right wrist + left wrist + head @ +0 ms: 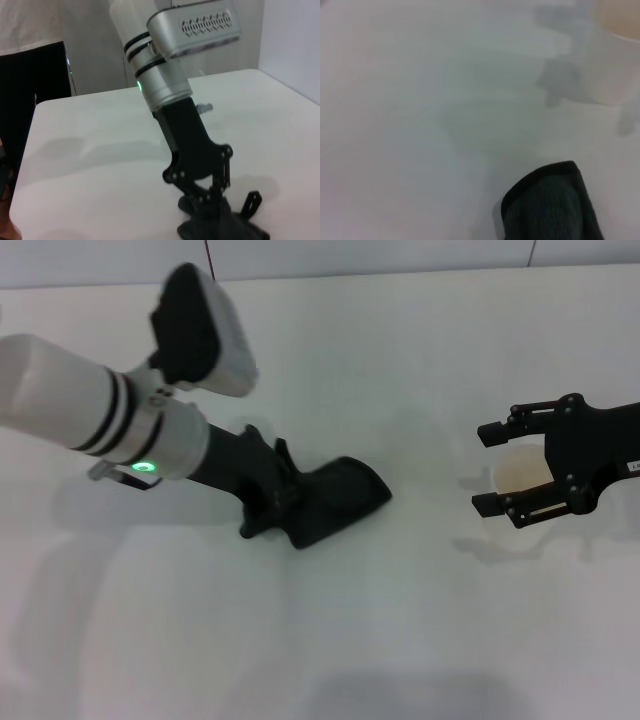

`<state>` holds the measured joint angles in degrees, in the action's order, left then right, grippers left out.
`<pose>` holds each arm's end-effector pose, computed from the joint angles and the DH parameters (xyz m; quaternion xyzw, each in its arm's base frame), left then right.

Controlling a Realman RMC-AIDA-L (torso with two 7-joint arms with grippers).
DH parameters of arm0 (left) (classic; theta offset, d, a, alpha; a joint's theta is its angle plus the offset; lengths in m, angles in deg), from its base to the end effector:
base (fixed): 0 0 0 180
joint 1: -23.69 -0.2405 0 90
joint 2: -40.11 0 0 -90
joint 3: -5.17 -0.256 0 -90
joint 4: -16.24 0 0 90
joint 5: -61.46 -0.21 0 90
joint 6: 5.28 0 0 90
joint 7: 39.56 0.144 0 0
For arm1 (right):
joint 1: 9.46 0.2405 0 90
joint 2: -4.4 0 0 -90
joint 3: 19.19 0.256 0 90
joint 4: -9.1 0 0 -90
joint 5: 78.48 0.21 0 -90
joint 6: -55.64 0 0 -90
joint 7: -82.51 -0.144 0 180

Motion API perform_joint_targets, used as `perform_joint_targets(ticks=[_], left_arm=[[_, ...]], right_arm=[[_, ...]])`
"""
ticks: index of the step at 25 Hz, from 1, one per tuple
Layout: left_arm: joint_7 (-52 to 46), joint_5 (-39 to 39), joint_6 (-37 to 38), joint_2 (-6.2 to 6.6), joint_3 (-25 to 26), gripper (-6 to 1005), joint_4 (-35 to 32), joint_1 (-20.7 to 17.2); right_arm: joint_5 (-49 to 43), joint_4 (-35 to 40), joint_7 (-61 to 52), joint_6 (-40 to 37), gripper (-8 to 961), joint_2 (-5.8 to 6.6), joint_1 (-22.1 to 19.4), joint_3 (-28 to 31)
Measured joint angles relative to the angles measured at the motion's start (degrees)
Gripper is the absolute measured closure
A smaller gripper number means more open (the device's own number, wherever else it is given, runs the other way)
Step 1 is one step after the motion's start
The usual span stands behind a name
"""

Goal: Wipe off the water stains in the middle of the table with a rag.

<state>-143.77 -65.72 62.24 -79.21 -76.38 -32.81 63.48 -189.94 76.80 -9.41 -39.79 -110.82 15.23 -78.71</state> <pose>-0.1939 0.3717 -0.0722 -0.9885 -0.0994 0.0676 0.0917 0.2123 0.3255 0.0492 -0.9855 0.0763 0.1193 0.0930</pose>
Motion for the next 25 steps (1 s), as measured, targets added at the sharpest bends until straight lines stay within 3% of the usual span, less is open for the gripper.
perform_joint_targets(ticks=[7,17,25], left_arm=[[-0.25,-0.78,0.41,0.05,3.85,803,-8.63,-7.2],[7.24,5.48,5.84,0.19,11.13,733,-9.06,-11.21],[17.71,8.62,21.8,0.25,28.1,587,-8.77,-12.72]], right_arm=[[0.0,-0.03,-0.11,0.15,129,0.05,0.01,0.03],[0.02,0.16,-0.65,0.31,129,0.13,0.47,0.06],[0.03,0.63,-1.98,-0.16,129,0.46,2.07,0.74]])
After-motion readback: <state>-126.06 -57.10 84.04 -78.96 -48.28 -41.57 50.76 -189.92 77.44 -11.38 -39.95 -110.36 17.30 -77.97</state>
